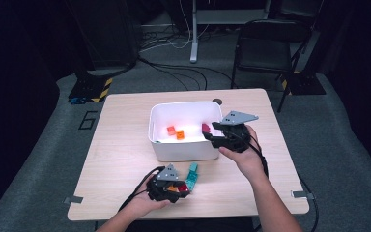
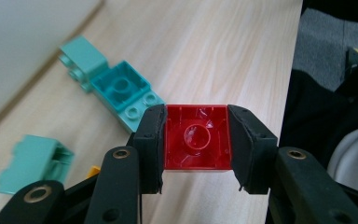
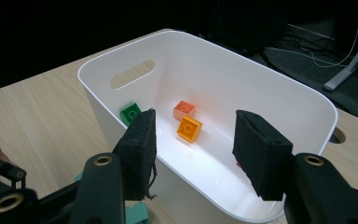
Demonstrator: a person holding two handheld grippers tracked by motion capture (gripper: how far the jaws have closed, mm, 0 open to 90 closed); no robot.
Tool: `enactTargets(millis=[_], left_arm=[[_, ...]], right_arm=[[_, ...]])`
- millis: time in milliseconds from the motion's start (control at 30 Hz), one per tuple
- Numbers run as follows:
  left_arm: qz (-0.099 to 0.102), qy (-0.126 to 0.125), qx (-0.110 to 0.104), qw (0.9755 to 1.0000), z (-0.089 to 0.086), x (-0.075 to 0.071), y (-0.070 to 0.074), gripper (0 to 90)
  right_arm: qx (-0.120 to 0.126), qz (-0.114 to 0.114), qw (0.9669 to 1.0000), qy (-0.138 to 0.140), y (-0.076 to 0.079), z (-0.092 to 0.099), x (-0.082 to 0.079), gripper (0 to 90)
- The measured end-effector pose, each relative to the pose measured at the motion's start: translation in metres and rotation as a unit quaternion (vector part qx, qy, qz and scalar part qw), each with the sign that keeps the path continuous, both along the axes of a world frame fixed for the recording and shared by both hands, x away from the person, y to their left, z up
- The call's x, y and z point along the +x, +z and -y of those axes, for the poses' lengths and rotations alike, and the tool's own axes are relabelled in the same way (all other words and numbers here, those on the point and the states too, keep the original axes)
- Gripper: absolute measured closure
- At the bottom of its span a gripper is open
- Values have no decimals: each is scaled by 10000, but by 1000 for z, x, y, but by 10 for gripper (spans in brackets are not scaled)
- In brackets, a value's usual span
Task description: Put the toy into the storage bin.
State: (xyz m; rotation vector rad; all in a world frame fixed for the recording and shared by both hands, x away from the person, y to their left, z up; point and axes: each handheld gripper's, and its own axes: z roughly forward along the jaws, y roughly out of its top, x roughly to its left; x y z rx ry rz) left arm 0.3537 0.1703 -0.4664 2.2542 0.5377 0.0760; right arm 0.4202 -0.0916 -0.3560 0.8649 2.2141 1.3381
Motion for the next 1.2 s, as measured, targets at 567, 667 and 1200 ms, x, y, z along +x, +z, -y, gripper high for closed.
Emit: enactTargets(millis=[567,667,1200], left_arm=[[127,403,-306,9986,-23,27,62,586],[167,431,-270,9986,-24,32,71,586],[239,492,-422,9976,-20,62,112,586]], right_arm=[[-12,-110,9999,52,-2,-2,1,474],[-28,-101,9999,86,-3,-2,1,470],[9,-45,10000,-3,-2,3,2,469]])
